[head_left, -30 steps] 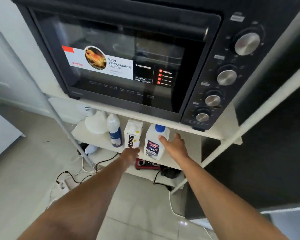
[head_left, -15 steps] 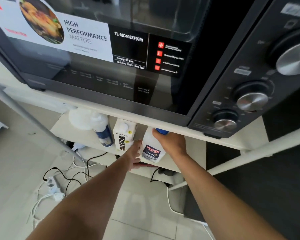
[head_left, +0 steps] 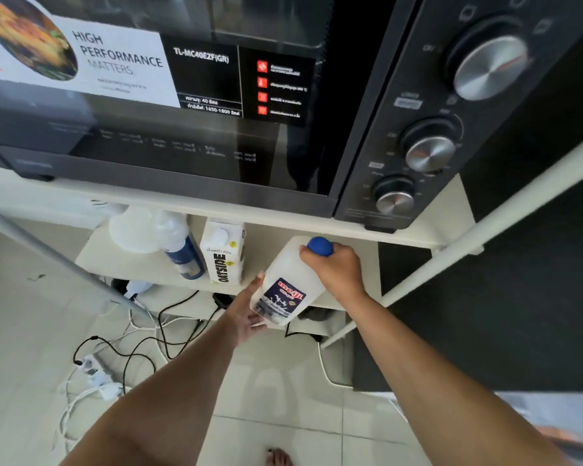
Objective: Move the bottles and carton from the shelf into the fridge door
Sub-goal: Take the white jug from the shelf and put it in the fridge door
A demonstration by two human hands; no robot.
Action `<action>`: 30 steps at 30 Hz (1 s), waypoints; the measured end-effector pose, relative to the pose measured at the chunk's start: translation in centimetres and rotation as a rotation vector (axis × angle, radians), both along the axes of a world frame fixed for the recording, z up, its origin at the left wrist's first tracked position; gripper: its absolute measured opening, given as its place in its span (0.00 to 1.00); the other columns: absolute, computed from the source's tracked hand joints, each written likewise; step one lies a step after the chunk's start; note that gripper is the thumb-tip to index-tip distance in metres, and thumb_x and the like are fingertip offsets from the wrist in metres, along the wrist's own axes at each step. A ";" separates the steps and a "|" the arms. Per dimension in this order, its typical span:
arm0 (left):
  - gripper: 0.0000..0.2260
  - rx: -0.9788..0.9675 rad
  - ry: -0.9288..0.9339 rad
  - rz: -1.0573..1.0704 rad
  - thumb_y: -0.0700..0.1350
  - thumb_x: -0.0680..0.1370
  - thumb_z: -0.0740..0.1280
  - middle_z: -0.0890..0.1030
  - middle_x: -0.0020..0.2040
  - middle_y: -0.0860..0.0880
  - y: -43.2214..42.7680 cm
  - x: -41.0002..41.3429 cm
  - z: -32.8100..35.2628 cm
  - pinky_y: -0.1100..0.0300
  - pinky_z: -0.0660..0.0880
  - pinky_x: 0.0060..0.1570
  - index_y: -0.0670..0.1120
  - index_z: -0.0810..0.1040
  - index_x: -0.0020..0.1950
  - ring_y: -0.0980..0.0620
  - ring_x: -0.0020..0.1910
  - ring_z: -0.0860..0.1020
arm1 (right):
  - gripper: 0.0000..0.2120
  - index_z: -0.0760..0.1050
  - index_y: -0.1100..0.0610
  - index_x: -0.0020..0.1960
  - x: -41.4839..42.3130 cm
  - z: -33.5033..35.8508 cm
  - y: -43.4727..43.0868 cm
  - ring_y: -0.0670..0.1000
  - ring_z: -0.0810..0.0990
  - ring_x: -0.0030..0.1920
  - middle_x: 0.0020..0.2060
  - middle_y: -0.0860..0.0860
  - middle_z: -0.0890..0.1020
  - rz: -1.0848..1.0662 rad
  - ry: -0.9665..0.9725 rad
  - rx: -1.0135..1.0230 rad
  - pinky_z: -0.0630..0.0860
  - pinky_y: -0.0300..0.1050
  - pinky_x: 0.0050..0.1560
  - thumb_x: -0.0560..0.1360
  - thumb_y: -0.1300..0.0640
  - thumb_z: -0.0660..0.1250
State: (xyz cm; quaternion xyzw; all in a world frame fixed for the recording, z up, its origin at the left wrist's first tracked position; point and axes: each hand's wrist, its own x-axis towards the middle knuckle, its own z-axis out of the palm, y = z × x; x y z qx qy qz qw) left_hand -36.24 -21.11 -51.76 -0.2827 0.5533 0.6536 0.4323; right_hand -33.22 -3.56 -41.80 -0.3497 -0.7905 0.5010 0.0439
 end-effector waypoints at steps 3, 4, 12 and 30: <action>0.39 -0.024 0.002 -0.022 0.68 0.60 0.74 0.75 0.66 0.38 -1.8 2.2 0.9 0.43 0.72 0.65 0.48 0.73 0.63 0.38 0.61 0.76 | 0.17 0.78 0.52 0.33 2.8 1.3 -1.3 0.45 0.76 0.28 0.26 0.44 0.78 -0.018 -0.002 0.005 0.71 0.39 0.29 0.61 0.38 0.72; 0.41 -0.031 0.009 -0.026 0.67 0.59 0.75 0.75 0.66 0.37 -2.3 2.8 1.4 0.43 0.72 0.65 0.47 0.72 0.65 0.38 0.60 0.76 | 0.18 0.78 0.52 0.34 3.6 1.7 -1.7 0.44 0.76 0.28 0.26 0.44 0.79 -0.023 -0.001 0.004 0.71 0.39 0.29 0.61 0.38 0.72; 0.46 -0.014 0.106 -0.224 0.71 0.55 0.73 0.78 0.58 0.40 -5.1 10.4 7.9 0.49 0.78 0.51 0.50 0.71 0.68 0.39 0.55 0.78 | 0.18 0.78 0.52 0.38 13.8 8.4 -4.6 0.48 0.77 0.32 0.31 0.46 0.79 -0.117 0.028 -0.013 0.73 0.41 0.33 0.61 0.38 0.71; 0.32 0.106 0.113 -0.983 0.70 0.69 0.63 0.77 0.65 0.41 10.9 32.2 10.0 0.43 0.72 0.65 0.50 0.77 0.64 0.38 0.64 0.75 | 0.20 0.77 0.53 0.39 44.9 12.1 4.4 0.54 0.84 0.42 0.37 0.49 0.83 -0.741 -0.024 -0.075 0.82 0.52 0.45 0.58 0.39 0.75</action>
